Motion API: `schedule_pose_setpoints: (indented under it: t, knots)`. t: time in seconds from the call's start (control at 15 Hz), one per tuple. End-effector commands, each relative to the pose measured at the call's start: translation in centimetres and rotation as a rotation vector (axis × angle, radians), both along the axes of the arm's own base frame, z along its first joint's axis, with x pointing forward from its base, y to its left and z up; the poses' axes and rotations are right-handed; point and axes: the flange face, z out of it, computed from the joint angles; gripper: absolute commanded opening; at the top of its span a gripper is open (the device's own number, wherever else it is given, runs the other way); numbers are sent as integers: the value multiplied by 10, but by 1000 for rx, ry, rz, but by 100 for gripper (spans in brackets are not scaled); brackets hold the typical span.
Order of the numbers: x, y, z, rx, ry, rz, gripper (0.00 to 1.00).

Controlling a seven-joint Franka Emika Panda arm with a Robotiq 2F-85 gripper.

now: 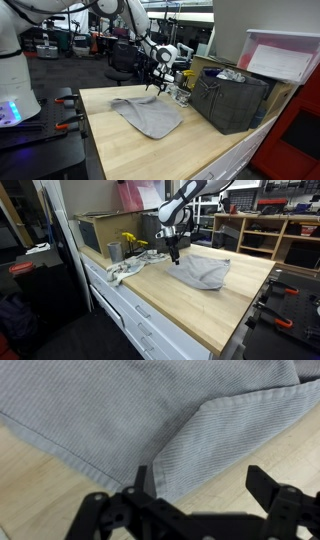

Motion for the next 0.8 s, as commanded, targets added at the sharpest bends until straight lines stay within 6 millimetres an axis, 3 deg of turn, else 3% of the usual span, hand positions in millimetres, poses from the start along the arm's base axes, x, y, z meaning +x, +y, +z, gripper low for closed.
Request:
schedule_pose_setpoints:
  t: [0.0, 0.27, 0.73]
  knots:
    - [13, -5, 3, 18, -11, 38, 100]
    - [17, -5, 2, 26, -12, 39, 96]
    - [15, -3, -13, 26, 15, 66, 100]
